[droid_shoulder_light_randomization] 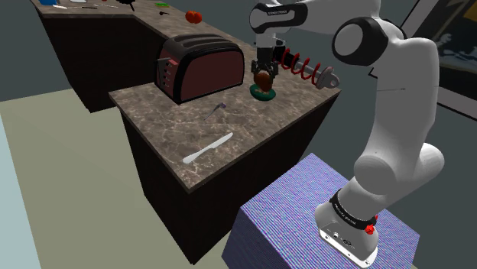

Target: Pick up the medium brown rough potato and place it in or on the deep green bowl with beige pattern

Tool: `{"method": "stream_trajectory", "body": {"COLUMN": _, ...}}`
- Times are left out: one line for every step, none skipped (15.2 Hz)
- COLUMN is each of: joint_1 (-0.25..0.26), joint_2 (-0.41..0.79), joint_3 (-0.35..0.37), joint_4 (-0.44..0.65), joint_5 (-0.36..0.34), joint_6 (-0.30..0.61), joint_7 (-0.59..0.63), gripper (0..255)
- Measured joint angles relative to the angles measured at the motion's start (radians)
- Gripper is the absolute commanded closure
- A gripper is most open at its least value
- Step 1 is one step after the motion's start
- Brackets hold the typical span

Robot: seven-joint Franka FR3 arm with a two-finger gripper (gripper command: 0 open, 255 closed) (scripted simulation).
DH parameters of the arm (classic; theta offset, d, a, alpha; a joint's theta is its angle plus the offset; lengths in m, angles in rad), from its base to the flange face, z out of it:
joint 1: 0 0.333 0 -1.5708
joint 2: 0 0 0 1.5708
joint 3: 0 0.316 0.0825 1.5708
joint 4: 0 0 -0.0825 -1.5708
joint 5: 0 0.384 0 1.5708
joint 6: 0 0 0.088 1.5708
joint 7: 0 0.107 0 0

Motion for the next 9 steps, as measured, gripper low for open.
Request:
{"method": "stream_trajectory", "body": {"joint_1": 0.000, "joint_2": 0.001, "joint_3": 0.000, "joint_4": 0.000, "joint_5": 0.000, "joint_6": 0.000, "joint_7": 0.000, "gripper": 0}}
{"method": "stream_trajectory", "body": {"joint_1": -0.001, "joint_2": 0.001, "joint_3": 0.000, "joint_4": 0.000, "joint_5": 0.000, "joint_6": 0.000, "joint_7": -0.001, "gripper": 0}}
{"method": "stream_trajectory", "body": {"joint_1": 0.000, "joint_2": 0.000, "joint_3": 0.000, "joint_4": -0.002, "joint_5": 0.000, "joint_6": 0.001, "joint_7": 0.000, "gripper": 0}}
{"method": "stream_trajectory", "body": {"joint_1": 0.001, "joint_2": 0.000, "joint_3": 0.000, "joint_4": 0.015, "joint_5": 0.000, "joint_6": -0.016, "joint_7": 0.000, "gripper": 0}}
{"method": "stream_trajectory", "body": {"joint_1": 0.006, "joint_2": 0.012, "joint_3": 0.001, "joint_4": 0.056, "joint_5": 0.000, "joint_6": -0.044, "joint_7": 0.001, "gripper": 0}}
{"method": "stream_trajectory", "body": {"joint_1": 0.010, "joint_2": 0.030, "joint_3": 0.001, "joint_4": 0.114, "joint_5": -0.001, "joint_6": -0.084, "joint_7": 0.001, "gripper": 0}}
{"method": "stream_trajectory", "body": {"joint_1": 0.014, "joint_2": 0.054, "joint_3": 0.000, "joint_4": 0.179, "joint_5": -0.002, "joint_6": -0.124, "joint_7": -0.001, "gripper": 0}}
{"method": "stream_trajectory", "body": {"joint_1": 0.016, "joint_2": 0.062, "joint_3": 0.000, "joint_4": 0.206, "joint_5": -0.002, "joint_6": -0.144, "joint_7": -0.003, "gripper": 0}}
{"method": "stream_trajectory", "body": {"joint_1": 0.016, "joint_2": 0.065, "joint_3": -0.001, "joint_4": 0.218, "joint_5": -0.003, "joint_6": -0.154, "joint_7": -0.003, "gripper": 0}}
